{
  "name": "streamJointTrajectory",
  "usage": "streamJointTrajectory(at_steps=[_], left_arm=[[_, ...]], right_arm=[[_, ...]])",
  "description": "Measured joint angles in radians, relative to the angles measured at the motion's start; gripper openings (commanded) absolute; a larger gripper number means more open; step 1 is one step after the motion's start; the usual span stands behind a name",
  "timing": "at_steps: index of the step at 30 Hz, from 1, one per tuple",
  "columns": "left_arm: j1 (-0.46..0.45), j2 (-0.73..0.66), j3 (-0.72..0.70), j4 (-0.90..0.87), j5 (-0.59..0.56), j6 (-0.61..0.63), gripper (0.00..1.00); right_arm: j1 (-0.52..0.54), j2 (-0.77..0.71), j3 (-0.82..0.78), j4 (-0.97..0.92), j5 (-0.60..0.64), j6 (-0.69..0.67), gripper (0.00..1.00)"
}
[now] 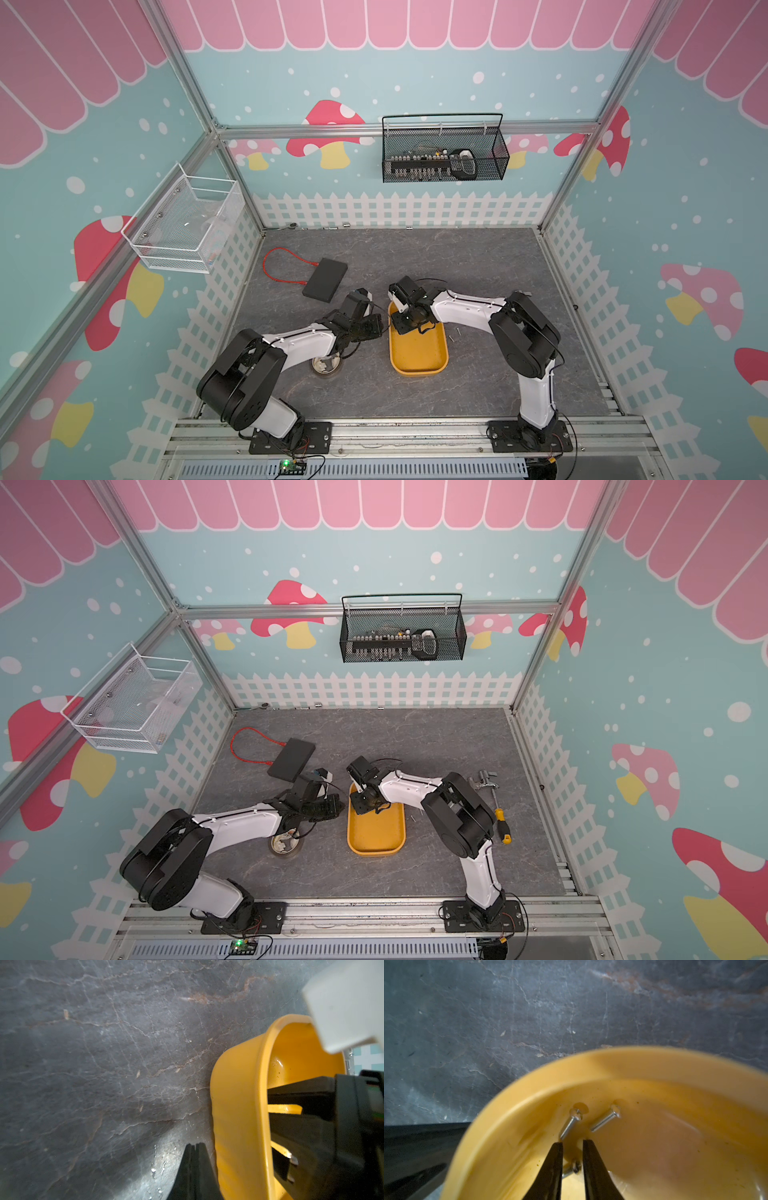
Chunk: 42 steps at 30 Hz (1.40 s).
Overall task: Take out the screws from the storage box
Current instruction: Pick up the screw from the storage box.
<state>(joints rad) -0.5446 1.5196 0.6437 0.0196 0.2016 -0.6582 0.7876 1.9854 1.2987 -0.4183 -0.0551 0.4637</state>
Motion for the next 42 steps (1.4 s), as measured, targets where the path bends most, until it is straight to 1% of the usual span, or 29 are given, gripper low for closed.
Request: streamJointTrajectory(at_steps=[5, 14, 24, 30, 42], left_arm=[[0.0, -0.002, 0.0, 0.0, 0.0, 0.0, 0.0], [0.0, -0.009, 0.0, 0.0, 0.001, 0.0, 0.0], [0.0, -0.009, 0.0, 0.0, 0.002, 0.0, 0.0], [0.0, -0.009, 0.0, 0.0, 0.002, 0.0, 0.0], [0.0, 0.003, 0.0, 0.001, 0.008, 0.005, 0.01]], right_arm=[[0.0, -0.01, -0.012, 0.002, 0.006, -0.003, 0.29], [-0.003, -0.034, -0.023, -0.021, 0.021, -0.004, 0.29], [-0.039, -0.074, -0.042, -0.01, -0.047, 0.015, 0.28], [-0.041, -0.073, -0.042, 0.027, -0.097, 0.047, 0.3], [-0.041, -0.024, -0.021, 0.041, -0.084, 0.054, 0.3]])
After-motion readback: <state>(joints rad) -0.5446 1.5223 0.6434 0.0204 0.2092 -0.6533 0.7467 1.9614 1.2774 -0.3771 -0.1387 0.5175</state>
